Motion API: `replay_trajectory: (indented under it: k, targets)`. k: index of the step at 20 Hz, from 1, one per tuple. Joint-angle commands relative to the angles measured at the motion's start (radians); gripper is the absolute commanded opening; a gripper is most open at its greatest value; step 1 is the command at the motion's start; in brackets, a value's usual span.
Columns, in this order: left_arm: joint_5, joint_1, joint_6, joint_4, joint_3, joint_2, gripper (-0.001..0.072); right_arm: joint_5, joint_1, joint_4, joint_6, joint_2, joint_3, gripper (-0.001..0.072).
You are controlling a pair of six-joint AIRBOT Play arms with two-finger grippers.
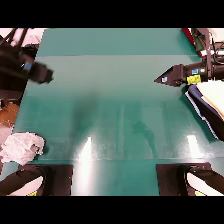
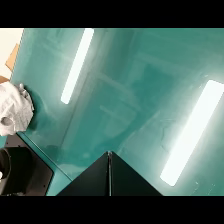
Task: Fold the shirts.
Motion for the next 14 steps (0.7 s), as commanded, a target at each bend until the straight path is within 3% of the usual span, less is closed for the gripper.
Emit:
replay_trajectory:
  k: [1,3,4,5,6,11,14]
  targets:
    - [-0.009,0.001,-0.079,0.235,-0.237,0.206,0.0023,-0.002,0.001,0.000,-0.001,-0.001,0.000,0.0017]
    - [0.003,0.001,-0.143,0.318,-0.397,0.279,0.0025,-0.002,0.001,0.000,-0.002,-0.001,0.000,0.0018]
    - [0.015,0.001,-0.171,0.350,-0.475,0.304,0.0132,-0.001,0.001,0.000,-0.011,-0.001,0.000,0.0018]
    - [0.035,0.002,-0.203,0.380,-0.546,0.317,0.0405,0.002,0.001,0.000,-0.020,-0.001,0.000,0.0017]
    - [0.058,0.003,-0.248,0.414,-0.616,0.321,0.0488,0.005,0.001,0.000,-0.020,-0.001,0.000,0.0017]
    - [0.182,0.003,-0.393,0.494,-0.875,0.321,0.0488,0.031,0.001,0.000,-0.020,-0.001,0.000,0.0017]
    - [0.179,0.003,-0.439,0.496,-0.950,0.321,0.0489,0.033,0.001,0.000,-0.020,-0.001,0.000,0.0017]
